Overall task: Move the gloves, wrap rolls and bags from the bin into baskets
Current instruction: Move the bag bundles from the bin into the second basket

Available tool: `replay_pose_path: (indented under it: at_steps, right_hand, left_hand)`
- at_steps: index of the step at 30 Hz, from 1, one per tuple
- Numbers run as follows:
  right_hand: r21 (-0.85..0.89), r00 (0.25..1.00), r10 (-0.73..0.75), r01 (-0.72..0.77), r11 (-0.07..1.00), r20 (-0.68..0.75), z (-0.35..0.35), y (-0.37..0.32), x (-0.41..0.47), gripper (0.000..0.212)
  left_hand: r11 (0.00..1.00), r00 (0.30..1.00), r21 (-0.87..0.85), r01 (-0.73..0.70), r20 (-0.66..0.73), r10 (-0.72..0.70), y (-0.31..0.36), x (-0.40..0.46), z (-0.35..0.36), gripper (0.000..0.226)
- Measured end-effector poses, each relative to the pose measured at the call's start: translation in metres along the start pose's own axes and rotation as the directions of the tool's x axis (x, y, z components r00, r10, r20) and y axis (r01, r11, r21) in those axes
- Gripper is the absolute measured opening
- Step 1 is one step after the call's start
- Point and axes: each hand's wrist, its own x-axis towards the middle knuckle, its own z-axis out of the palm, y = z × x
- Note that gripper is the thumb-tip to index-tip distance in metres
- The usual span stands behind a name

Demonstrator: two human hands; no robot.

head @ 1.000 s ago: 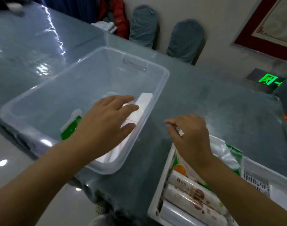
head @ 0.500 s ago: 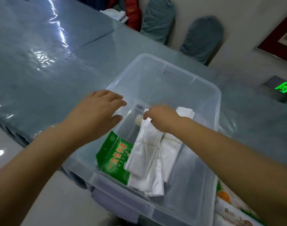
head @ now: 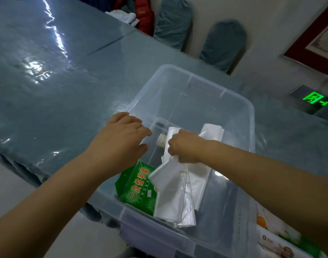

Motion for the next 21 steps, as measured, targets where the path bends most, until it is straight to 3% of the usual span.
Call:
replay_pose_path:
  at_steps: [3, 5, 7, 9, 11, 12, 14, 16, 18, 21]
  right_hand:
    - [0.138, 0.959, 0.222, -0.199, 0.97, -0.177, -0.016, 0.028, -0.026, 0.019]
    - [0.304, 0.861, 0.393, -0.299, 0.904, -0.323, -0.019, 0.043, -0.047, 0.015]
    - [0.558, 0.687, 0.605, -0.34, 0.757, -0.403, -0.017, 0.05, -0.066, 0.017]
    - [0.786, 0.452, 0.801, -0.286, 0.547, -0.393, -0.011, 0.051, -0.08, 0.026]
    - [0.908, 0.255, 0.909, -0.178, 0.379, -0.33, -0.005, 0.047, -0.088, 0.03]
    - [0.94, 0.192, 0.937, -0.124, 0.318, -0.292, -0.002, 0.045, -0.09, 0.031]
    - [0.964, 0.129, 0.961, -0.078, 0.255, -0.243, 0.003, 0.042, -0.091, 0.033]
    - [0.956, 0.116, 0.959, -0.115, 0.27, -0.257, 0.007, 0.042, -0.09, 0.032]
    - [0.945, 0.118, 0.954, -0.146, 0.293, -0.277, 0.008, 0.045, -0.09, 0.031]
    - [0.937, 0.139, 0.946, -0.156, 0.313, -0.293, 0.01, 0.047, -0.09, 0.037]
  left_hand:
    - [1.0, 1.0, 0.021, 0.008, 0.007, -0.008, 0.003, 0.001, -0.001, 0.039]
    - [0.999, 1.0, 0.05, -0.004, 0.019, 0.003, 0.005, 0.002, -0.002, 0.039]
    - [0.996, 0.998, 0.078, -0.046, 0.054, 0.042, 0.009, 0.006, -0.005, 0.039]
    - [0.993, 0.99, 0.064, -0.097, 0.11, 0.089, 0.015, 0.018, -0.006, 0.04]
    - [0.993, 0.976, 0.028, -0.113, 0.192, 0.106, 0.027, 0.035, 0.0, 0.036]
    - [0.992, 0.963, 0.029, -0.12, 0.248, 0.109, 0.034, 0.044, 0.006, 0.034]
    - [0.965, 0.911, 0.118, -0.233, 0.375, 0.174, 0.048, 0.061, 0.028, 0.034]
    - [0.856, 0.816, 0.222, -0.467, 0.481, 0.32, 0.06, 0.072, 0.055, 0.035]
    - [0.697, 0.7, 0.262, -0.668, 0.539, 0.468, 0.07, 0.081, 0.079, 0.035]
    - [0.358, 0.478, 0.318, -0.878, 0.544, 0.689, 0.078, 0.089, 0.106, 0.038]
